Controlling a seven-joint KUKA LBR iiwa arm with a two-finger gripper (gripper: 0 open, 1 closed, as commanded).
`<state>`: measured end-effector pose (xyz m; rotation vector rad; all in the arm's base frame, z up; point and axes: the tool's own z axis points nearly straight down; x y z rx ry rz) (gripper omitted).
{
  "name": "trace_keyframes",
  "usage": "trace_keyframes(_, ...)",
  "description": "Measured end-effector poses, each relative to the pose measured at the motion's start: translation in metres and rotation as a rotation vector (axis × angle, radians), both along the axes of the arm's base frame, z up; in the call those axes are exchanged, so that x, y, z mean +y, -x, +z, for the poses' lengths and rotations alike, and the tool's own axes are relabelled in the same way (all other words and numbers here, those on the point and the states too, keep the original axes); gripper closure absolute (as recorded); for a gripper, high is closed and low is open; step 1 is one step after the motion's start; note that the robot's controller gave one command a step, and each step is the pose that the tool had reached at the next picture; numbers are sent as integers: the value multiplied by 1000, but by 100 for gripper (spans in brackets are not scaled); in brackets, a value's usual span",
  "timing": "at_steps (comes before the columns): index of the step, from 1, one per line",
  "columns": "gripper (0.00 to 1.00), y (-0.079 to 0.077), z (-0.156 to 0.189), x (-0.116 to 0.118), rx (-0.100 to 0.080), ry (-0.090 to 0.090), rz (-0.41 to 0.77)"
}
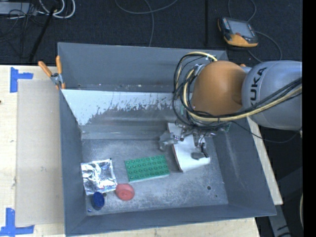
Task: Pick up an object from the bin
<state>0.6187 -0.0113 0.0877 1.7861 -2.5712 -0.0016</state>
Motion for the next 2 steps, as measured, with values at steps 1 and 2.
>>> trace_keyframes(1, 100, -3, 2, 4, -17, -12, -3)
trace_keyframes(2, 100, 28, 80, -70, -15, -2, 22)
